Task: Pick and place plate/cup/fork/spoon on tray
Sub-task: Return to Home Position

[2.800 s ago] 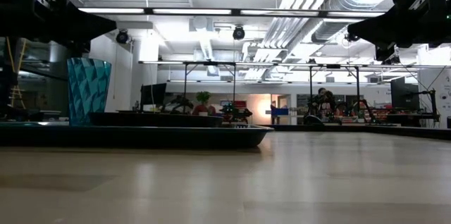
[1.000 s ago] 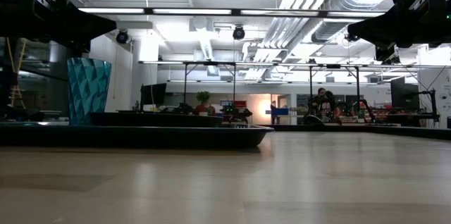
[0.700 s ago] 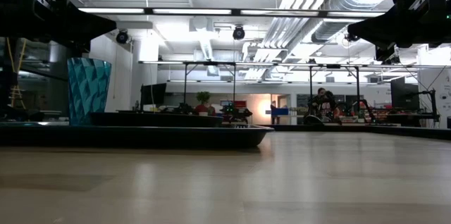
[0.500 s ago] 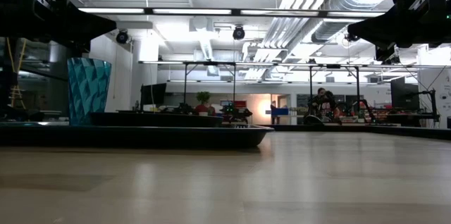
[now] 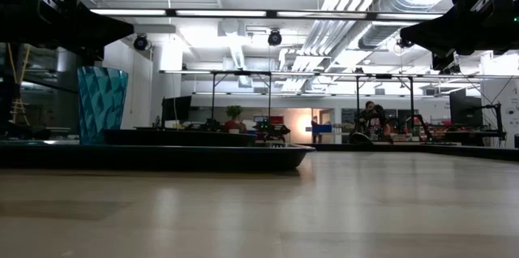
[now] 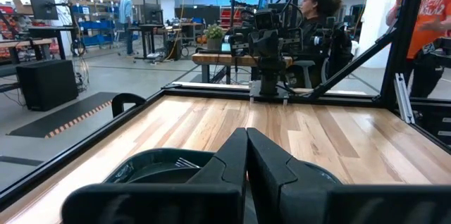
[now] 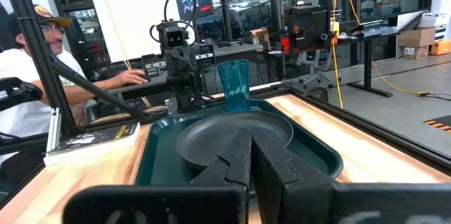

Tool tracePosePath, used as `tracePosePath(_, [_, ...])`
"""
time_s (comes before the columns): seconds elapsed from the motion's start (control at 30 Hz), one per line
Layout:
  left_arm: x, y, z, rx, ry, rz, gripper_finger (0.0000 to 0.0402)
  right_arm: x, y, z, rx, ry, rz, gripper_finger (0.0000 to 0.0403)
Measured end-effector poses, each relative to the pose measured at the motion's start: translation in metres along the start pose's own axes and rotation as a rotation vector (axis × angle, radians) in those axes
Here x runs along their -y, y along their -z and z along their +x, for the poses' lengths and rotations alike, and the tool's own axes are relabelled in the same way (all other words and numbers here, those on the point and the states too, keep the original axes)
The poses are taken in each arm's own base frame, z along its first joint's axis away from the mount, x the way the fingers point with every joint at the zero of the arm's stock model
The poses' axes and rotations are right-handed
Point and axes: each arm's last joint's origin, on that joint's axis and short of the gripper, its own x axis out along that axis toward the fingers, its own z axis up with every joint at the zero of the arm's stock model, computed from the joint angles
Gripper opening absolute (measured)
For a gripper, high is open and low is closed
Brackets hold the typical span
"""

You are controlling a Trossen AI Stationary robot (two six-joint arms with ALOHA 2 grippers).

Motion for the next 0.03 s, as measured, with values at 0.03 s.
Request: tracePosePath(0.03, [0.0000, 0.0000, 0.0000, 0.000, 0.000, 0.000, 0.0001, 0.0000, 0.0000, 0.0000, 0.000, 0.000, 0.000, 0.0000])
